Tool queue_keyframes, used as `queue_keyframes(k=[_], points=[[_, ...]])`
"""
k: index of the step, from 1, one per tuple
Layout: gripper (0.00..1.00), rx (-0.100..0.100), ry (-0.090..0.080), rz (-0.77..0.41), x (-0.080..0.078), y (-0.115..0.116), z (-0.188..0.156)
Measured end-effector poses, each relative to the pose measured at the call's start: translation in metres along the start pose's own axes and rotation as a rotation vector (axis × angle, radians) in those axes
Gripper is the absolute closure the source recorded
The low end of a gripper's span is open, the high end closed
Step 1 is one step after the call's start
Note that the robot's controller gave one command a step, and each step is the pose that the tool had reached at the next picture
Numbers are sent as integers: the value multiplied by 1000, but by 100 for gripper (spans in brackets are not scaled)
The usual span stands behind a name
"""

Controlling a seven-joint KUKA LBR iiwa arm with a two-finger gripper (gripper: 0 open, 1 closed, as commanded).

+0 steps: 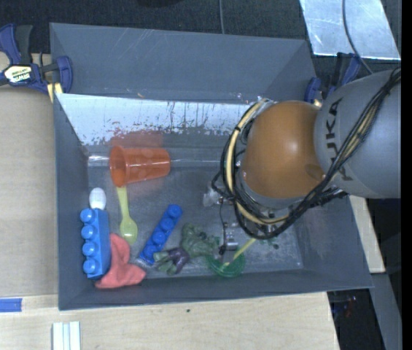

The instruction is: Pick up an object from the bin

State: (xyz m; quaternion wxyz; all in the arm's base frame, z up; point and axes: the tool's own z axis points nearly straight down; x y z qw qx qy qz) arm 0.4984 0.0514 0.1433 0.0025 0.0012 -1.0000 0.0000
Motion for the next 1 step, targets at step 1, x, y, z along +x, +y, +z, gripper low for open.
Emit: queue_keyframes(k=[1], points=[[0, -1, -7, 2, -2, 0, -3]])
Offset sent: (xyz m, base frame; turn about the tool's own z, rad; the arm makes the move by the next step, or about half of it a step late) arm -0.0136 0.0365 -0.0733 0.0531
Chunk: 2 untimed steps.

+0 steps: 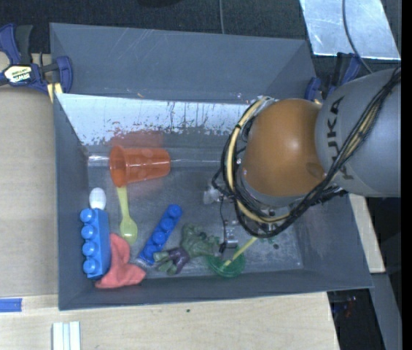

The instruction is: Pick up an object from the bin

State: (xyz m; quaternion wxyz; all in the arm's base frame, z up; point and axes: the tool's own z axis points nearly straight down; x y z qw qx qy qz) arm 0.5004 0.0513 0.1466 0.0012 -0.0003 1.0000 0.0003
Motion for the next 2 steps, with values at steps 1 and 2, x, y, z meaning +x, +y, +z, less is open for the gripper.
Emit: queue_keyframes(k=[1, 2], points=[[0, -1, -3, 50, 14, 36, 75], [0, 1, -13, -17, 12, 52, 75]])
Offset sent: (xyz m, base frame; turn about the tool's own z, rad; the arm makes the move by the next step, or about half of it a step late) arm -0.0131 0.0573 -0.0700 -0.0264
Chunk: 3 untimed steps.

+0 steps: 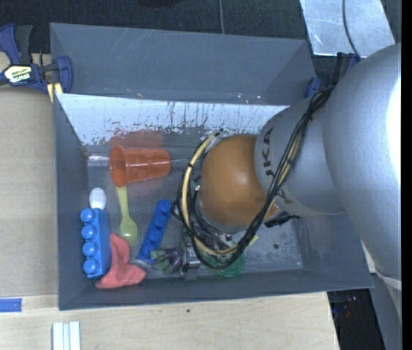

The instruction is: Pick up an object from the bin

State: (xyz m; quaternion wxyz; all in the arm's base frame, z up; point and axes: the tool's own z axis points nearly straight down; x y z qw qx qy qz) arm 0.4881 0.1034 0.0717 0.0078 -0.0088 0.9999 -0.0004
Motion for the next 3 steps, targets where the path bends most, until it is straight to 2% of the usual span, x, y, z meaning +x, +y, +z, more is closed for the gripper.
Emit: queue_keyframes(k=[1, 2, 3], points=[[0, -2, 0, -136, -39, 7, -2], [100, -2, -2, -248, -19, -4, 1], [100, -2, -2, -248, -19, -4, 1]])
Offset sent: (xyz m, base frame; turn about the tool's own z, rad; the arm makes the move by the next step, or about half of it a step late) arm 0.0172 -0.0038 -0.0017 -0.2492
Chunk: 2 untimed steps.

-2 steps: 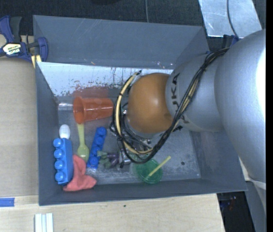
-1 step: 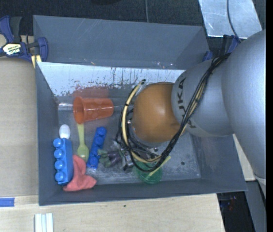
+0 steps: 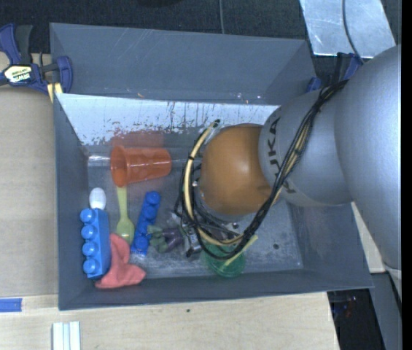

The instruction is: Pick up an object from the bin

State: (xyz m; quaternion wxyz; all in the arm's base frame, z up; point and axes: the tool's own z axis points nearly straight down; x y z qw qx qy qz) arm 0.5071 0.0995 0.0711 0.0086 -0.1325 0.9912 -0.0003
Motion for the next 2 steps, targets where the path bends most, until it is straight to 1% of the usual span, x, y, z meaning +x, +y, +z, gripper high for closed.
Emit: queue_keyframes(k=[1, 2], points=[[100, -1, 7, -102, -2, -2, -40], [100, -1, 9, -117, 4, -3, -113]])
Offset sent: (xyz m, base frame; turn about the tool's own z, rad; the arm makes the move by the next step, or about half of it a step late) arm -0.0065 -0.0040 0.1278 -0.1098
